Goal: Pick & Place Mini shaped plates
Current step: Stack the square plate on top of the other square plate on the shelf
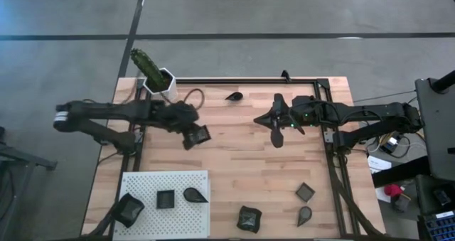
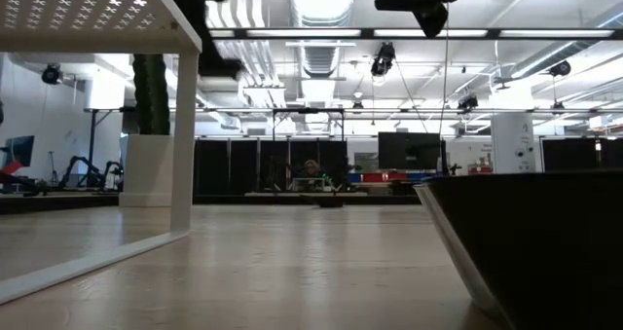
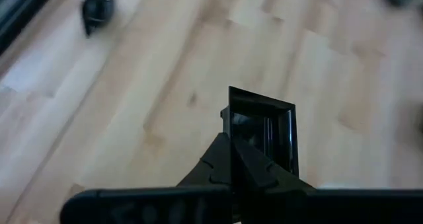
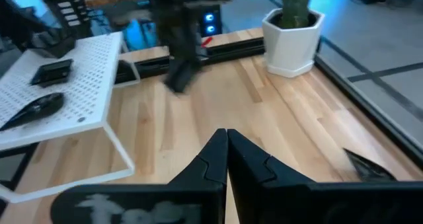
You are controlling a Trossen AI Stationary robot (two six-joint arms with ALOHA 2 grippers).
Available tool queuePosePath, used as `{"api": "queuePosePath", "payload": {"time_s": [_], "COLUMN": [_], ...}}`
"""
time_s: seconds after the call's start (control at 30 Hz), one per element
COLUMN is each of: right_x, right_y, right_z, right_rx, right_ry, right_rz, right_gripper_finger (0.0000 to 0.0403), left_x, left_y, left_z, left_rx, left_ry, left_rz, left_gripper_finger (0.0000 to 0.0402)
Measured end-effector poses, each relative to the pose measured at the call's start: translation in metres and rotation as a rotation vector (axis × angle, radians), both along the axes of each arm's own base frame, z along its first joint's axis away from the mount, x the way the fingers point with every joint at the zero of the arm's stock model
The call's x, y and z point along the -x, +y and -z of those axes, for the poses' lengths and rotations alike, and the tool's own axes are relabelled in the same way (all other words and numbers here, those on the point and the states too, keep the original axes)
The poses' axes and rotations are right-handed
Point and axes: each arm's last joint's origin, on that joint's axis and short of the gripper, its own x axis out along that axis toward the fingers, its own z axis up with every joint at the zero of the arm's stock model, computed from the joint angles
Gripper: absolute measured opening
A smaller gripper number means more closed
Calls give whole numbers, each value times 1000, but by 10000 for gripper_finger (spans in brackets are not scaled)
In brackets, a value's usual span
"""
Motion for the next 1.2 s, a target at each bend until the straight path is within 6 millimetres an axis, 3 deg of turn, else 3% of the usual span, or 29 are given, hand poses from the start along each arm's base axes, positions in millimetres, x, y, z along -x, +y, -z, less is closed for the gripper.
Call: {"api": "queuePosePath", "payload": {"time_s": [0.23,0.43,0.67,0.9,1.2], "right_x": [0,-1,-1,-2,-3], "right_y": [-2,-2,-2,-4,-4], "right_z": [0,-3,-5,-9,-10], "right_rx": [21,20,22,38,41], "right_ry": [-2,-37,-57,-92,-110], "right_rz": [73,75,79,120,119], "right_gripper_finger": [8,8,8,8,8], "left_x": [45,66,72,79,80], "left_y": [-10,-19,-40,-76,-107], "left_z": [-26,-30,-29,-18,-3], "left_rx": [183,362,502,570,566], "left_ry": [-81,-57,11,109,89], "left_rz": [207,297,357,436,357], "left_gripper_finger": [0,0,0,0,0]}}
